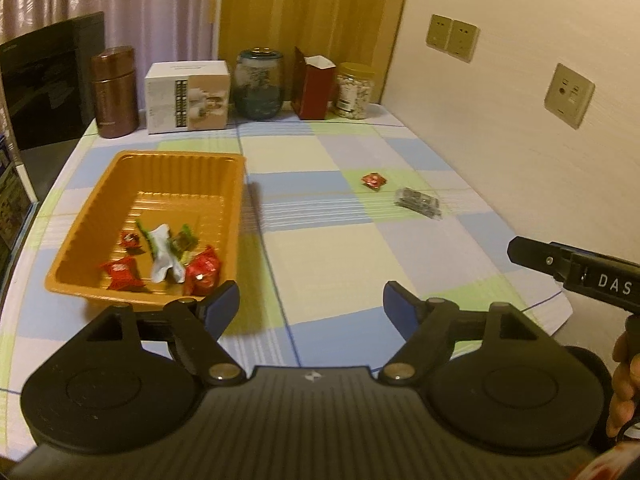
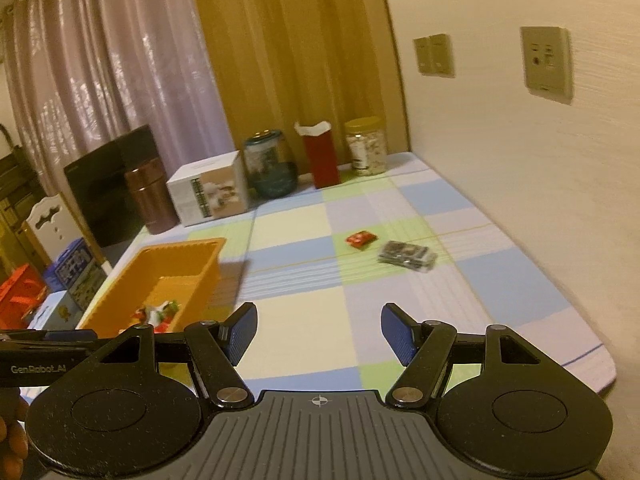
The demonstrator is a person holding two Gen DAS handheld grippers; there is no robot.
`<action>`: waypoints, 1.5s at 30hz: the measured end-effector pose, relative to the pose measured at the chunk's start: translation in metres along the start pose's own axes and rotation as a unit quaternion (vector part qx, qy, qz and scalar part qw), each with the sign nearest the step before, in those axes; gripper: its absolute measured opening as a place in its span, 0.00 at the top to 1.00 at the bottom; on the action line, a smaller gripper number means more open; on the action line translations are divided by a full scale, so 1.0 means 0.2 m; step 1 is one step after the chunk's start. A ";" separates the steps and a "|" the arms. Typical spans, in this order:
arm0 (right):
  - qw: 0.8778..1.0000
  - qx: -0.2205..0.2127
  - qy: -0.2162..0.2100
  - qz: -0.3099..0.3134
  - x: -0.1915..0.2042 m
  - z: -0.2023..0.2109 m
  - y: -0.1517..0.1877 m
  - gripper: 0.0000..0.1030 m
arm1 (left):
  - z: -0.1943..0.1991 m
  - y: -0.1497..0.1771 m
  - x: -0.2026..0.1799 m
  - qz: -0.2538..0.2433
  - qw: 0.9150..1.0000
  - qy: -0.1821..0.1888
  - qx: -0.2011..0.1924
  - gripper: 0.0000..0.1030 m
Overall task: Organize snacks
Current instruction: 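Move both open tools toward the small red candy and clear packet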
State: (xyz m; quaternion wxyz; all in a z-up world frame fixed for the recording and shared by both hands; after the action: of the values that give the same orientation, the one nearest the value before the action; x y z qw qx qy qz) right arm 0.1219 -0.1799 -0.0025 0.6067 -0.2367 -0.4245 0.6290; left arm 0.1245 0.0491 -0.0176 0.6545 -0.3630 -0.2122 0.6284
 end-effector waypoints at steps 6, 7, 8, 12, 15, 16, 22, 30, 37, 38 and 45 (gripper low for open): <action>1.000 -0.003 0.019 -0.012 -0.11 0.01 -0.02 0.33 | -0.05 -0.02 -0.08 -0.012 1.000 0.010 0.005 0.25; 1.000 -0.002 0.021 -0.014 -0.13 0.01 -0.01 0.33 | -0.06 -0.02 -0.09 -0.014 1.000 0.012 0.006 0.25; 1.000 -0.002 0.024 -0.016 -0.15 0.01 -0.01 0.33 | -0.07 -0.02 -0.10 -0.016 1.000 0.013 0.007 0.25; 0.999 -0.001 0.032 -0.017 -0.20 0.02 -0.02 0.33 | -0.10 -0.03 -0.15 -0.023 1.000 0.019 0.010 0.24; 0.999 0.000 0.036 -0.018 -0.22 0.01 -0.02 0.33 | -0.12 -0.03 -0.18 -0.028 0.999 0.022 0.011 0.24; 0.999 0.000 0.037 -0.018 -0.23 0.02 -0.01 0.33 | -0.12 -0.03 -0.19 -0.030 0.999 0.024 0.011 0.24; 0.999 0.004 0.046 -0.022 -0.28 0.01 -0.01 0.33 | -0.15 -0.05 -0.23 -0.035 0.999 0.029 0.011 0.22; 0.998 0.009 0.053 -0.023 -0.33 -0.01 -0.01 0.33 | -0.20 -0.07 -0.25 -0.040 0.999 0.032 0.015 0.20; 0.998 0.013 0.060 -0.017 -0.38 -0.06 -0.02 0.33 | -0.28 -0.11 -0.28 -0.050 0.998 0.035 0.018 0.19; 0.998 0.013 0.060 -0.014 -0.39 -0.07 -0.02 0.32 | -0.29 -0.11 -0.28 -0.052 0.998 0.035 0.018 0.19; 0.998 0.009 0.062 0.014 -0.47 -0.20 -0.10 0.32 | -0.45 -0.18 -0.28 -0.062 0.997 0.037 0.020 0.19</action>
State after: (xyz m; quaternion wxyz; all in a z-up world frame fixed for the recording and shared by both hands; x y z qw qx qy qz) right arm 0.1801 -0.2627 -0.0280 0.6255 -0.2755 -0.3768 0.6251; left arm 0.2077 -0.0232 -0.0377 0.7067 -0.3591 -0.1974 0.5768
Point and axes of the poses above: each gripper's, at about its wrist camera, not at the fingertips, and z roughly against the way its jaws point, x to its left, y to its underside, the point moved 4 cm from there along -z, roughly the way its jaws point, and after that the axes turned 4 degrees about y, right-handed, at the moved point
